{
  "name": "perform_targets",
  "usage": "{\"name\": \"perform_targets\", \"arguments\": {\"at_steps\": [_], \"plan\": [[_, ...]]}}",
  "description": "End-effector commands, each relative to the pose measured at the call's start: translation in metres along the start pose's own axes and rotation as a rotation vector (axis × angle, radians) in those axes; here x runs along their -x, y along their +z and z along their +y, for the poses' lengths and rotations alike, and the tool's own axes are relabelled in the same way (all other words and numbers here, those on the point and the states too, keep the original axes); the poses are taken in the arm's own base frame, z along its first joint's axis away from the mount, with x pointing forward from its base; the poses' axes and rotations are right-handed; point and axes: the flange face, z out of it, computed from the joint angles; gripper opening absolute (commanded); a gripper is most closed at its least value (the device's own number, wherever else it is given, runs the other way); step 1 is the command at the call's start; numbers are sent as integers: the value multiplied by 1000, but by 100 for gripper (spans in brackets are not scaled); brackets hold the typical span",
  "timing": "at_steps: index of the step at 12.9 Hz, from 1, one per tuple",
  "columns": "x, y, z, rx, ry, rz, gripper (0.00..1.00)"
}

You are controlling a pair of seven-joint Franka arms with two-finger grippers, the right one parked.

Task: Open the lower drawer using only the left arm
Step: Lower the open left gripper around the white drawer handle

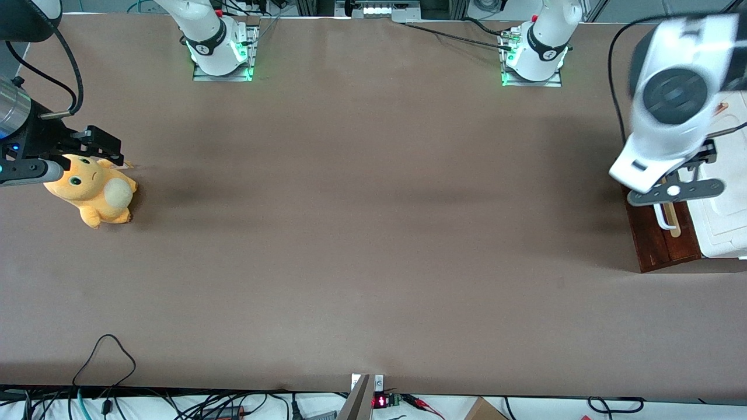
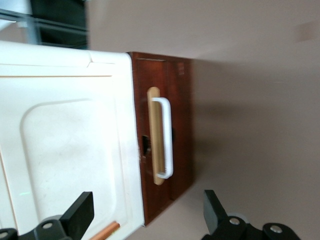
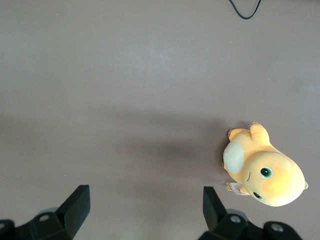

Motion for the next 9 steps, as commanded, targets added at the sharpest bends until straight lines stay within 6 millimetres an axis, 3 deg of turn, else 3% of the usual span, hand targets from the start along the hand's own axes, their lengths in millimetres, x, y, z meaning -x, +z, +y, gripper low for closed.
{"name": "perform_targets", "arguments": {"at_steps": [1, 4, 9], "plan": [[5, 50, 55, -234, -69, 32, 95], [12, 102, 102, -427, -105, 6, 98], [0, 182, 133, -650, -41, 54, 99]]}}
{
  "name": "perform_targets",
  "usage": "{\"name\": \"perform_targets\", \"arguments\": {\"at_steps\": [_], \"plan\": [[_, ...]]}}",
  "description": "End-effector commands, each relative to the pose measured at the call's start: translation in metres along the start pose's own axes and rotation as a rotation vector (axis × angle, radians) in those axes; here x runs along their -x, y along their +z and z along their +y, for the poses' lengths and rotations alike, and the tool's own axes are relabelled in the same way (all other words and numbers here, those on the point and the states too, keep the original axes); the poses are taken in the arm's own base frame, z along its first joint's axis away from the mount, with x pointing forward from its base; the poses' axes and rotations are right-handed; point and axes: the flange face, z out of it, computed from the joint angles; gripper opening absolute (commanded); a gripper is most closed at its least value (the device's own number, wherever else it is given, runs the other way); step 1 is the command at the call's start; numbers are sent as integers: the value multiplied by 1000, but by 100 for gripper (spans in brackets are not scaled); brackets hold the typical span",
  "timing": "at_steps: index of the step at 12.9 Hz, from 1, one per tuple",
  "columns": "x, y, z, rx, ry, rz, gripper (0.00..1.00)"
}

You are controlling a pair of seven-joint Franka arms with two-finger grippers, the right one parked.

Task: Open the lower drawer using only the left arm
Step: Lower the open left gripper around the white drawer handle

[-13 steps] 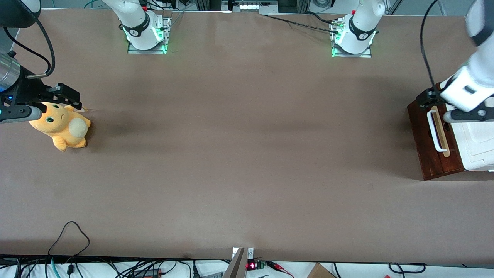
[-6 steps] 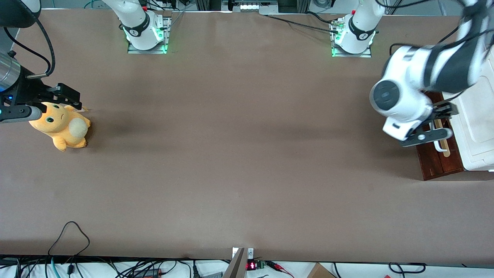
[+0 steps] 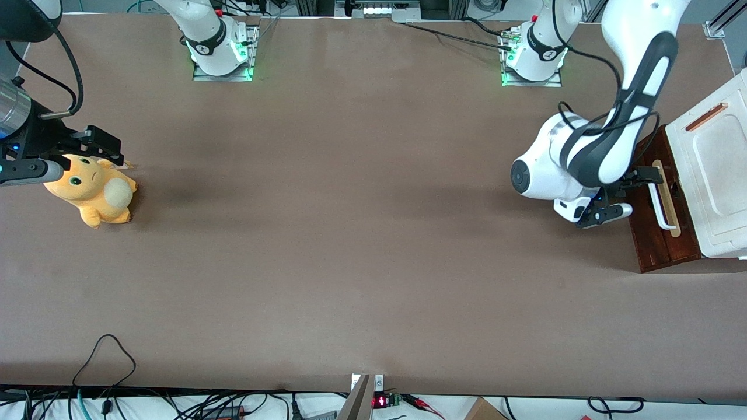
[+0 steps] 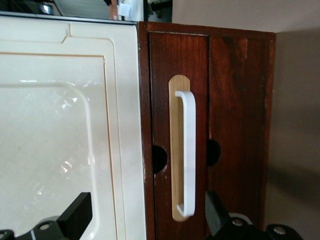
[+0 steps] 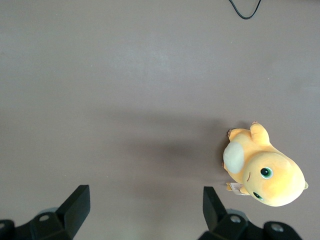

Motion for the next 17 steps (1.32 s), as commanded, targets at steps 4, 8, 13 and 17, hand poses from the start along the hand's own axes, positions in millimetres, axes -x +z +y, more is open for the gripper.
{"name": "perform_targets", "arguments": {"at_steps": [4, 8, 13, 17], "plan": [[-6, 63, 61, -138, 59, 29, 93], [9, 77, 71, -224, 40, 42, 82], [22, 86, 82, -301, 4, 86, 69], [25, 94, 90, -330, -10, 93, 50]]}}
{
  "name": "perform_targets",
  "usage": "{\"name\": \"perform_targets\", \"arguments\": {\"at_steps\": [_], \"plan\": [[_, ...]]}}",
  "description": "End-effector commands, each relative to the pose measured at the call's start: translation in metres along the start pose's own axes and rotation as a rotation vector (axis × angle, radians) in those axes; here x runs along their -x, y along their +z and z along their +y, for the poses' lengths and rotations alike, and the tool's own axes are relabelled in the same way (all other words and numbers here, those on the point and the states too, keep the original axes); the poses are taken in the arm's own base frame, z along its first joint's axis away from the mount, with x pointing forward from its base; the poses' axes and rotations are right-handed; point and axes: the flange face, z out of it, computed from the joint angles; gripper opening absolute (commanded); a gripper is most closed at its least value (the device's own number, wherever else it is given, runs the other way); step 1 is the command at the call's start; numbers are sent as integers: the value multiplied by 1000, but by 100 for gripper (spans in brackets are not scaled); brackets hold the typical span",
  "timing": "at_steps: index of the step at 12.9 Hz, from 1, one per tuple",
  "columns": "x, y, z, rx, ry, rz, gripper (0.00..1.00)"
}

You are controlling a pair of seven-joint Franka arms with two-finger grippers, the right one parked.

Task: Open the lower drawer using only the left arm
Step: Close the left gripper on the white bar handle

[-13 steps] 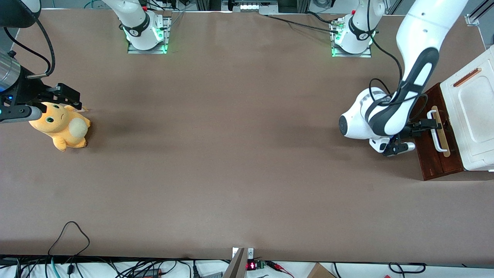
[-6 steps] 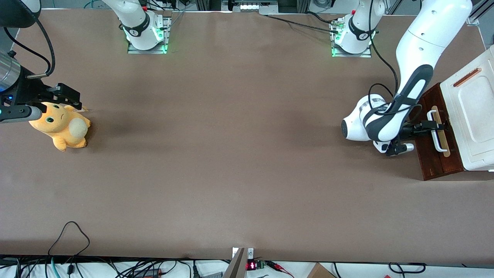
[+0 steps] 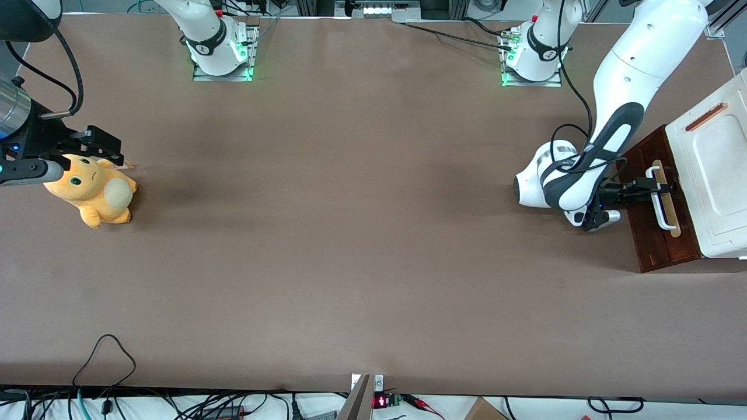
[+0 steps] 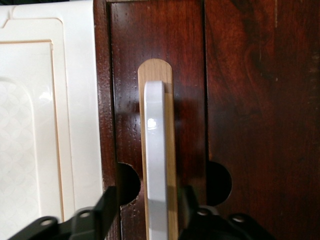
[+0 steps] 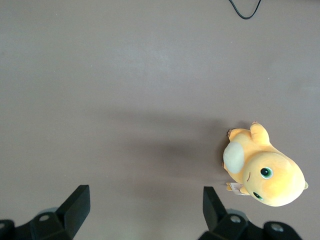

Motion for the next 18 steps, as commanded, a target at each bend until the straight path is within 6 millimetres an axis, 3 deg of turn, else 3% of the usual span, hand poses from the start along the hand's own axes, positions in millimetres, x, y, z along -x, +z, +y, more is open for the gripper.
{"name": "perform_targets", "arguments": {"at_steps": [1, 6, 18], "plan": [[0, 5, 4, -25, -16, 18, 50], [-5, 12, 8, -45, -17, 49, 43], [-7, 14, 9, -55, -17, 67, 6]]}}
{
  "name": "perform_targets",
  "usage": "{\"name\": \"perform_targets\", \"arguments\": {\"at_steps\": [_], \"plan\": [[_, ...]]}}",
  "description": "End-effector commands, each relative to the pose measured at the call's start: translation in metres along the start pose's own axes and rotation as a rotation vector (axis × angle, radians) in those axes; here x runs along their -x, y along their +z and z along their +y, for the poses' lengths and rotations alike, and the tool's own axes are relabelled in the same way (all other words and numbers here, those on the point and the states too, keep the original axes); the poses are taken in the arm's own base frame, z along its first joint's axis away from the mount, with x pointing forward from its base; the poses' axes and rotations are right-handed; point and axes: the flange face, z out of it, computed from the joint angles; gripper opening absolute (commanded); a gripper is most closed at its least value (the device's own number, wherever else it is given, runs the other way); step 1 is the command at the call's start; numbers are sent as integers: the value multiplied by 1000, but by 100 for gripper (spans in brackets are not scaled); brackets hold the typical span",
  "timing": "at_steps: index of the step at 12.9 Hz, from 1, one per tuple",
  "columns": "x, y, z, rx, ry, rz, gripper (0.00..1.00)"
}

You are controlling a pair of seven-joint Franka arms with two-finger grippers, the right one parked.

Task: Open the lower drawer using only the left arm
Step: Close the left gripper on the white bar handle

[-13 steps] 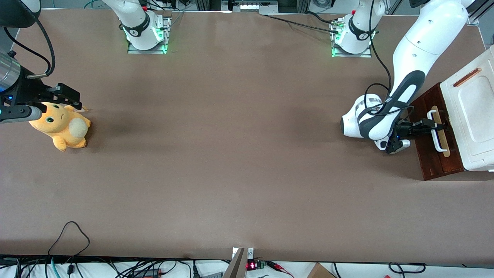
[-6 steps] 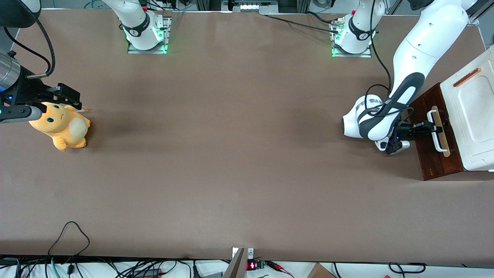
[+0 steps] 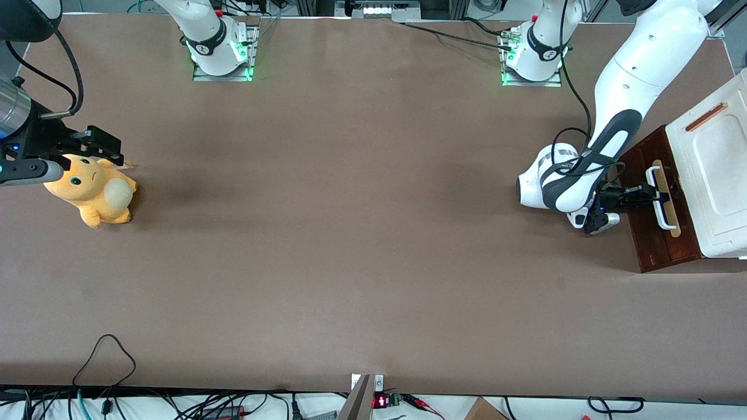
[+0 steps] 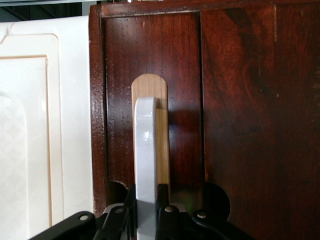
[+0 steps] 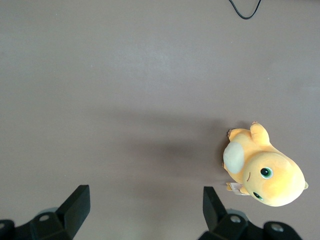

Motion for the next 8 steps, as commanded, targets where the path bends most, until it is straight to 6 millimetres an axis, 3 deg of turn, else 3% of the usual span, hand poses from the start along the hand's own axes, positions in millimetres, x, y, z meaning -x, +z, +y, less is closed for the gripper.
{"name": "perform_targets", "arguments": {"at_steps": [1, 4, 8], "plan": [[-3, 3, -3, -19, -12, 13, 4], [-5, -4, -5, -18, -20, 23, 0], [-10, -48, -14, 6, -31, 91, 0]]}}
